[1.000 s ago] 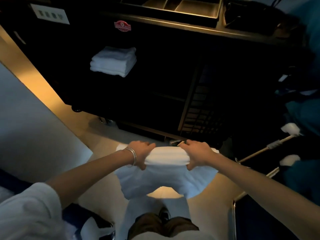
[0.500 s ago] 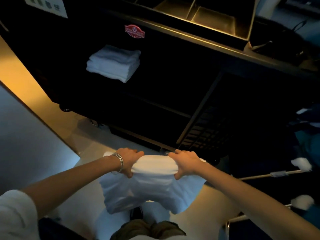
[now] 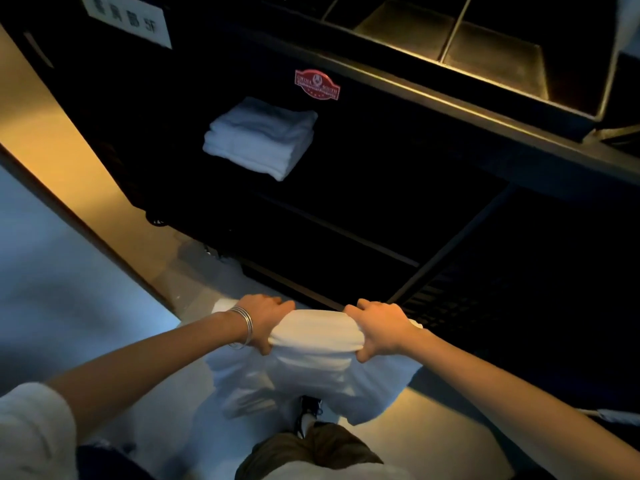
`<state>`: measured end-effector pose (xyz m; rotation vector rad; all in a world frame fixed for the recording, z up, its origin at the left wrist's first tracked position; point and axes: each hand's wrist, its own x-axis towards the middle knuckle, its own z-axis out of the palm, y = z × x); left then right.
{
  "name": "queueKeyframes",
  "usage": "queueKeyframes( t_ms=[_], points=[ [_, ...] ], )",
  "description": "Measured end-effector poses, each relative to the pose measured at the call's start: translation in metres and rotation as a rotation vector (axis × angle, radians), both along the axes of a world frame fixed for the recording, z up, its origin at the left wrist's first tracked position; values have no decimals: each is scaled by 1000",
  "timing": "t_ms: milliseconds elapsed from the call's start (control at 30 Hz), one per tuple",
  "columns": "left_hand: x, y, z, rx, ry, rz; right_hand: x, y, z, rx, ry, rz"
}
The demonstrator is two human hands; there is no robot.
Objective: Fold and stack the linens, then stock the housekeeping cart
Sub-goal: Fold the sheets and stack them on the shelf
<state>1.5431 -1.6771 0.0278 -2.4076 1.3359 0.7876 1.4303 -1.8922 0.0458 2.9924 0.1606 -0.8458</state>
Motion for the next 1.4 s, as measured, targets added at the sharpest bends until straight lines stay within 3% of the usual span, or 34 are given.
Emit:
queueKeyframes(
  t_ms=[467,633,733,800,900,967,1033,1167,1300,1400],
  points=[
    [81,-65,19,24,-72,-46,73,-56,8,-26,-67,-65],
    [131,-97,65,-21,-179,-125,100,-76,48,-65,-245,-164],
    [152,-106,111,-200,-374,-247,104,-80,84,-108,-527,-186],
    [164,-102,126,-489,-529,-354,98,-77,91,-178,-736,-249],
    [176,-98,92,-1067,-797,-447,93,-76,55,-283,-1085,-296],
    [191,-105,42,-1239,-870,-452,100,-76,13,-353,-1265,-293],
    [206,-118,-13,-1130,-813,-464,114,-75,-34,-347,-1213,-333],
    [213,-136,-78,-656,-574,-464,128,-76,-92,-373,-834,-416],
    [227,-144,-67,-703,-388,-424,140,-87,-85,-277,-742,-493],
    [238,-142,-65,-629,-400,-393,148,-86,-87,-280,-717,-559]
  ],
)
